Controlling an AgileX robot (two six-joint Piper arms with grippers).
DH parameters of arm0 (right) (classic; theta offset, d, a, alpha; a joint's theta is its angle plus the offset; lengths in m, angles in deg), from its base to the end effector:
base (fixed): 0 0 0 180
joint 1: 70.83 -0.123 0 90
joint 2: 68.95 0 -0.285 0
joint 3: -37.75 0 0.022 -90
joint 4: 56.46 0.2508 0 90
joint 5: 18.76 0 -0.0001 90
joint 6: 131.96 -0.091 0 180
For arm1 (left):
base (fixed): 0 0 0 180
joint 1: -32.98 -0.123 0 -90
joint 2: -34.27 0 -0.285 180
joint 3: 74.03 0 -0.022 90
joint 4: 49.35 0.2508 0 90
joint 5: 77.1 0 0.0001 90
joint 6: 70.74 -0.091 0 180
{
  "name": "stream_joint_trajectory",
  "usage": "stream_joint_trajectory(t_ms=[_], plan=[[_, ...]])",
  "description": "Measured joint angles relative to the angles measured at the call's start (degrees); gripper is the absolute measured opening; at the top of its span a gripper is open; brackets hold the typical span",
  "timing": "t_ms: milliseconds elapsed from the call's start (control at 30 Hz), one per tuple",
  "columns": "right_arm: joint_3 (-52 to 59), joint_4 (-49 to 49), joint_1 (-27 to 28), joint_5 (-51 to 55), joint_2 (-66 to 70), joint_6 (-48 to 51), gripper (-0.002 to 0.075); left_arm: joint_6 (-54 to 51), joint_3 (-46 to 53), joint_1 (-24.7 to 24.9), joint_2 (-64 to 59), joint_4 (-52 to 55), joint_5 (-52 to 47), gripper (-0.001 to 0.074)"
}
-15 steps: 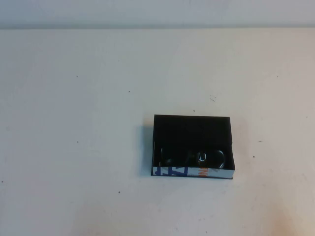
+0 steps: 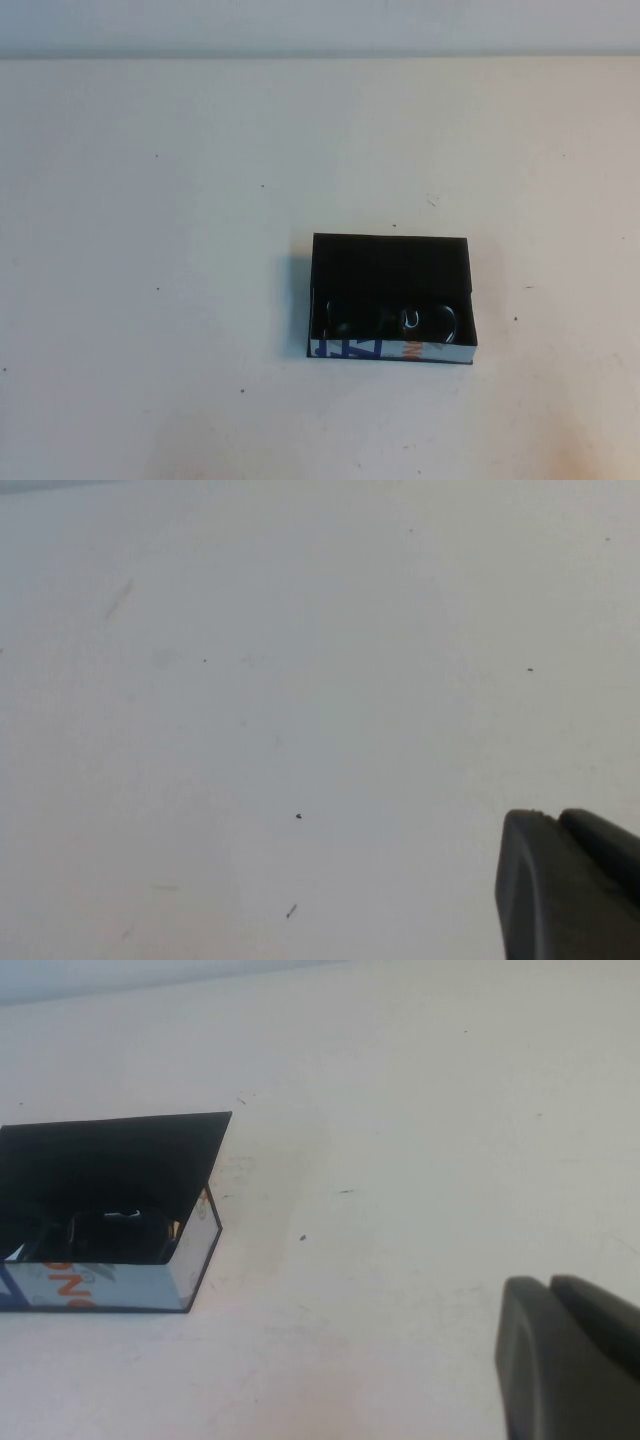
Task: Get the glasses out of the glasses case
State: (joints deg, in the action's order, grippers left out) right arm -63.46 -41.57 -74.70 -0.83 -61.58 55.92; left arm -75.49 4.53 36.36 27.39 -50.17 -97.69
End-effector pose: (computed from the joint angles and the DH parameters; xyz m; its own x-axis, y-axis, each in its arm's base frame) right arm 0.0537 0.0109 0.1770 -0.2478 0.0932 -0.9643 -0.1175 0.9851 0.1254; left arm 0.0526 -0.0036 0.1738 -0.2705 0.0855 -0.9589 0.0828 0.9944 0.0654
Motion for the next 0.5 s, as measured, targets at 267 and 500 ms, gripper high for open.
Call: stream_joint_trajectory(t_ms=[267,500], plan=[[0.0,8.9,0.0,0.0,0.0,0.0,-0.0018,0.0,0.0,0.0,0.0,0.0,0.0,-0.0004],[0.0,45.7,0.0,-1.0,0.0,0.0,-0.0018,0.0,0.0,0.0,0.0,0.0,0.0,-0.0004]])
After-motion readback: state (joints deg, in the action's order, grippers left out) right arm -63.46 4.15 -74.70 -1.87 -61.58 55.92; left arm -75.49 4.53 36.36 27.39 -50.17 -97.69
